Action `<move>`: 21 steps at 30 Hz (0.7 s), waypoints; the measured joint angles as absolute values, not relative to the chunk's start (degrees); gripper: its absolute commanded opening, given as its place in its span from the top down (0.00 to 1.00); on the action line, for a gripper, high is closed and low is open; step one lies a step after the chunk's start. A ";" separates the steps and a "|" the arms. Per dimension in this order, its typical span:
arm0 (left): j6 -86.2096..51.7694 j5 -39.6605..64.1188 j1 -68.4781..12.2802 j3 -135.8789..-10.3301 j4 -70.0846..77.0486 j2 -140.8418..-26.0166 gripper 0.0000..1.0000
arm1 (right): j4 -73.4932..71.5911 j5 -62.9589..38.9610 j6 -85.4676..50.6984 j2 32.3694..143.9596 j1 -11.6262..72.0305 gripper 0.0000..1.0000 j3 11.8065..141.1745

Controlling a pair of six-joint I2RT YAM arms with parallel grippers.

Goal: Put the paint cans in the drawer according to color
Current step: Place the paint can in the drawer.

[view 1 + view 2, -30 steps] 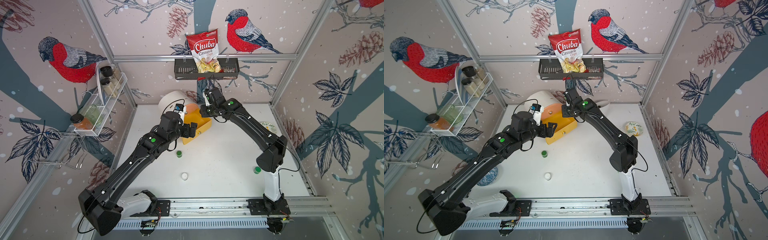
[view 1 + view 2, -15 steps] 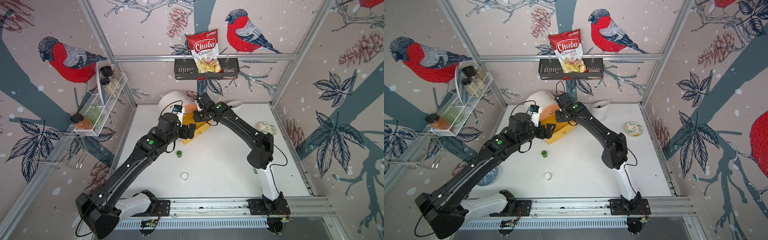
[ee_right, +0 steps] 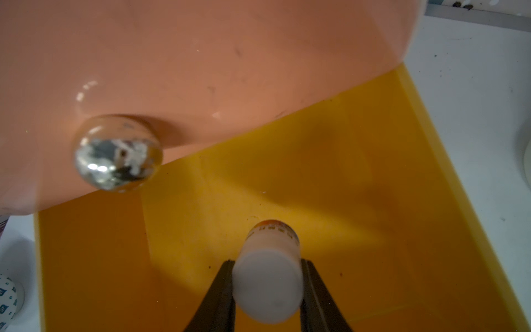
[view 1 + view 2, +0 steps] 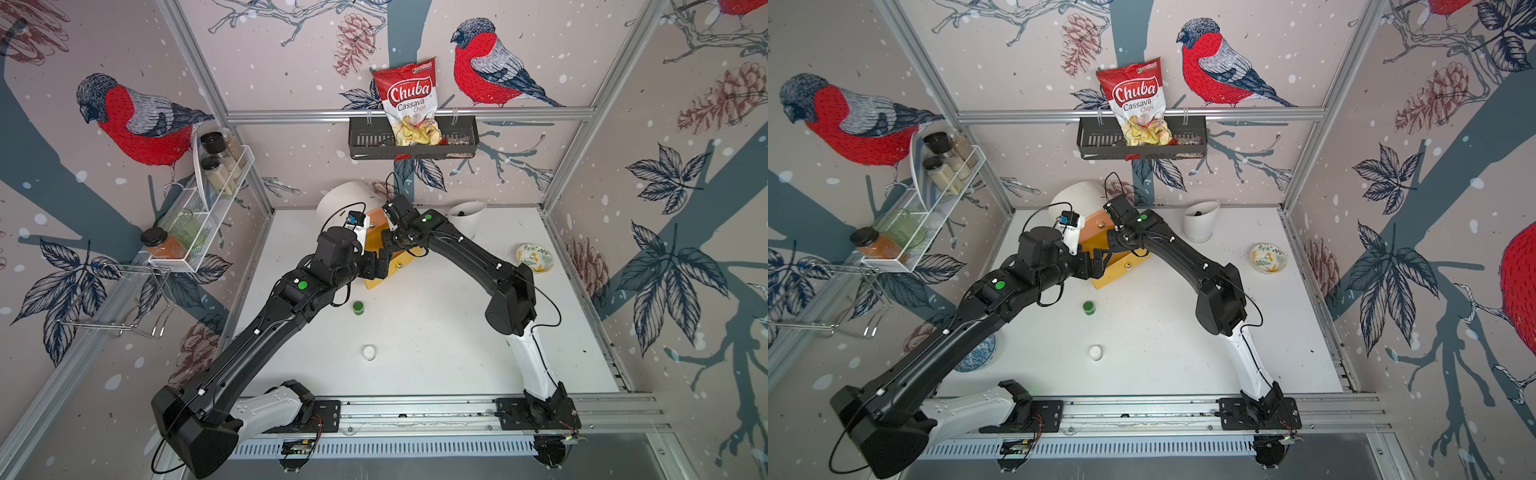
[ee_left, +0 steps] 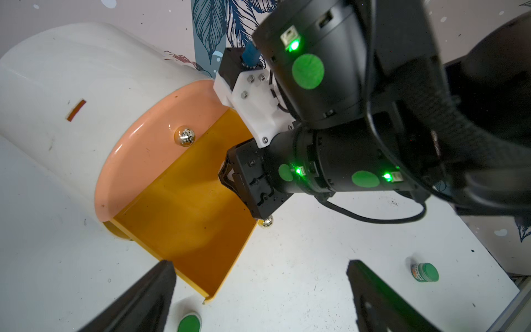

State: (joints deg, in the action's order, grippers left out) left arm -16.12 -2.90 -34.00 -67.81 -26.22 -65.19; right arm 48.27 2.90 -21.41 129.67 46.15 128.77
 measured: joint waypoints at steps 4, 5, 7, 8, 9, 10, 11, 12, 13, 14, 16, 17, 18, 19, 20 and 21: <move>-16.10 -2.92 -33.95 -67.24 -26.13 -64.95 0.04 | 48.21 2.94 -21.41 130.39 46.13 0.73 128.92; -16.10 -2.92 -33.95 -67.09 -26.15 -64.95 0.04 | 48.14 2.94 -21.41 130.50 46.15 0.73 128.97; -16.10 -2.74 -33.95 -66.98 -26.15 -64.95 0.04 | 48.03 2.98 -21.39 130.85 46.17 0.71 129.12; -16.10 -2.70 -33.95 -66.98 -26.13 -64.95 0.04 | 48.01 3.05 -21.39 131.02 46.17 0.70 129.21; -16.12 -2.61 -33.95 -66.94 -26.09 -64.95 0.04 | 47.90 3.16 -21.39 131.20 46.15 0.69 129.23; -16.12 -2.35 -33.95 -66.87 -26.06 -64.95 0.04 | 47.72 3.22 -21.37 131.35 46.17 0.67 129.29; -16.12 -1.85 -33.95 -66.76 -26.02 -64.97 0.04 | 47.53 3.27 -21.37 131.46 46.17 0.65 129.32; -16.14 -1.48 -33.95 -66.67 -26.02 -64.99 0.04 | 47.33 3.40 -21.37 131.61 46.17 0.64 129.36; -16.14 -1.48 -33.95 -66.63 -26.02 -65.01 0.04 | 47.13 3.40 -21.37 131.74 46.17 0.63 129.43; -16.14 -1.48 -33.95 -66.61 -26.02 -65.01 0.04 | 47.05 3.40 -21.37 131.83 46.17 0.61 129.43; -16.14 -1.48 -33.95 -66.61 -26.02 -65.01 0.04 | 47.00 3.40 -21.37 131.96 46.15 0.57 129.49; -16.14 -1.45 -33.95 -66.61 -26.02 -64.99 0.04 | 47.00 3.40 -21.34 132.00 46.15 0.57 129.51; -16.16 -1.43 -33.95 -66.61 -26.02 -64.95 0.04 | 47.00 3.38 -21.34 132.00 46.15 0.57 129.54; -16.19 -1.43 -33.95 -66.61 -26.02 -64.84 0.04 | 46.98 3.36 -21.32 132.00 46.15 0.57 129.64; -16.21 -1.45 -33.95 -66.61 -26.02 -64.73 0.04 | 46.98 3.33 -21.32 132.00 46.17 0.57 129.82; -16.25 -1.45 -33.95 -66.61 -26.02 -64.55 0.04 | 47.09 3.11 -21.32 132.00 46.17 0.57 130.06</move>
